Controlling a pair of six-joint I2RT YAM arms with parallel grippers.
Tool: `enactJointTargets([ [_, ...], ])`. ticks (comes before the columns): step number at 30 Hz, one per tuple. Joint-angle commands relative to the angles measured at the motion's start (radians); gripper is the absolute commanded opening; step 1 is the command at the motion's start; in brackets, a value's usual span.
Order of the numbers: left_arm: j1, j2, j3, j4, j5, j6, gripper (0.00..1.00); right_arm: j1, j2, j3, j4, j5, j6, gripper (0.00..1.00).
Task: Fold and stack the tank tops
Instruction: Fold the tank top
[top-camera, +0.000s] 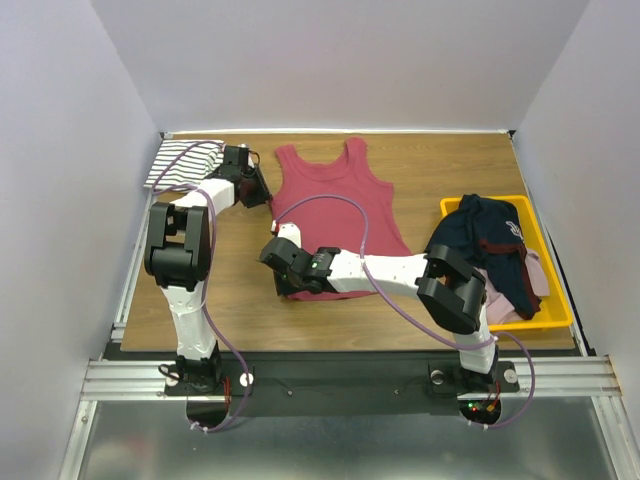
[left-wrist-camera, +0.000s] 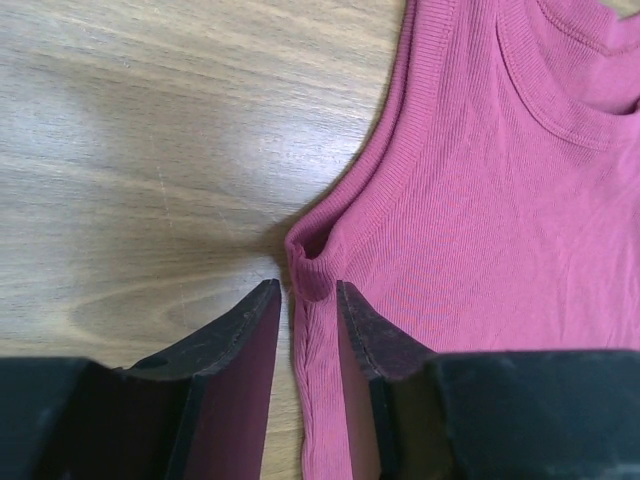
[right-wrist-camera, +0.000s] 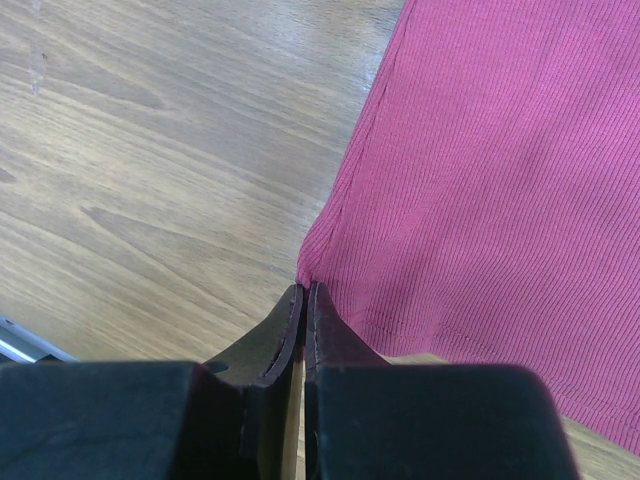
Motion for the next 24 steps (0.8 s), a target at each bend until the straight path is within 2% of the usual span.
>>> enactJointTargets([
  [1,0.001,-0.007,0.012,0.003,-0.015,-0.001,0.38,0.000,-0.035,0.013,0.014,0.005,0.009,0.00],
  [18,-0.011,0.033,0.034,0.020,-0.003,-0.012,0.36,0.000,-0.041,0.008,0.014,-0.006,0.014,0.00],
  [21,-0.012,0.040,0.040,0.023,-0.004,-0.013,0.31,0.000,-0.043,0.002,0.014,-0.009,0.012,0.01],
  [22,-0.014,0.042,0.043,0.023,-0.004,-0.016,0.23,0.000,-0.041,0.001,0.016,-0.012,0.012,0.00],
  [24,-0.012,0.042,0.044,0.020,-0.016,-0.020,0.14,0.000,-0.035,0.001,0.016,-0.024,0.014,0.00],
])
